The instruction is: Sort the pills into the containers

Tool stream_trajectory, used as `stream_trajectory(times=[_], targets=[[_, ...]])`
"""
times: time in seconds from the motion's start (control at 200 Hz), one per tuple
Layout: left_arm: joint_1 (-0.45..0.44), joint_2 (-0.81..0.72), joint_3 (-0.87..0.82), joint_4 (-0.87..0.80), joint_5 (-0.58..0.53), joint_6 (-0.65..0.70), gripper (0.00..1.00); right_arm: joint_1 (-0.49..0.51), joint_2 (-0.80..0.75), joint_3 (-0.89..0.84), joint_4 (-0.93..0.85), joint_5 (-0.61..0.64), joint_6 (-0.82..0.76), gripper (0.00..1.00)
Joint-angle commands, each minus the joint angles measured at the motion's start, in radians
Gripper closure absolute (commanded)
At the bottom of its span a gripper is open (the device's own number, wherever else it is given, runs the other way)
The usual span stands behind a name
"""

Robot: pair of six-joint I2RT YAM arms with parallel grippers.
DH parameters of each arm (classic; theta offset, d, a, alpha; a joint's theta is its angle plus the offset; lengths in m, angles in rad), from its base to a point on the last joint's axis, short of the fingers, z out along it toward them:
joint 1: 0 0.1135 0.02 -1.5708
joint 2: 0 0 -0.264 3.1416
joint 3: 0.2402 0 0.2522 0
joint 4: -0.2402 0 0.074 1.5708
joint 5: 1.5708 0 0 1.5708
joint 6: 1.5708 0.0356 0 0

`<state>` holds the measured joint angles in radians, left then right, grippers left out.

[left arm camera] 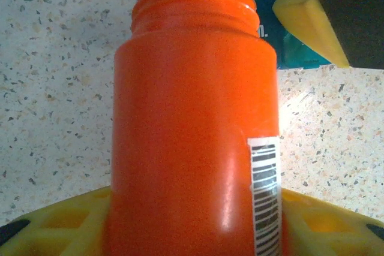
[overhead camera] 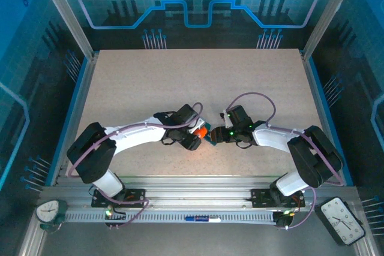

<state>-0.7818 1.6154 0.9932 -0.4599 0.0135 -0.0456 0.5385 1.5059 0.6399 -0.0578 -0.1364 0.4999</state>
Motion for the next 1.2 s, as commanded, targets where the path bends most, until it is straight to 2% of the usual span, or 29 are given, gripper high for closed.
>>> stream_trajectory(times=[0.0, 0.745, 1.191], targets=[[-0.008, 0.026, 0.051, -0.069, -0.014, 0.036, 1.00, 0.016, 0.025, -0.020, -0.005, 0.003, 0.000, 0.38], [-0.008, 0.148, 0.223, -0.261, -0.045, 0.102, 1.00, 0.016, 0.025, -0.017, -0.008, -0.002, 0.002, 0.38], [-0.007, 0.167, 0.289, -0.339, -0.063, 0.139, 1.00, 0.015, 0.024, -0.016, -0.011, -0.003, 0.000, 0.38]])
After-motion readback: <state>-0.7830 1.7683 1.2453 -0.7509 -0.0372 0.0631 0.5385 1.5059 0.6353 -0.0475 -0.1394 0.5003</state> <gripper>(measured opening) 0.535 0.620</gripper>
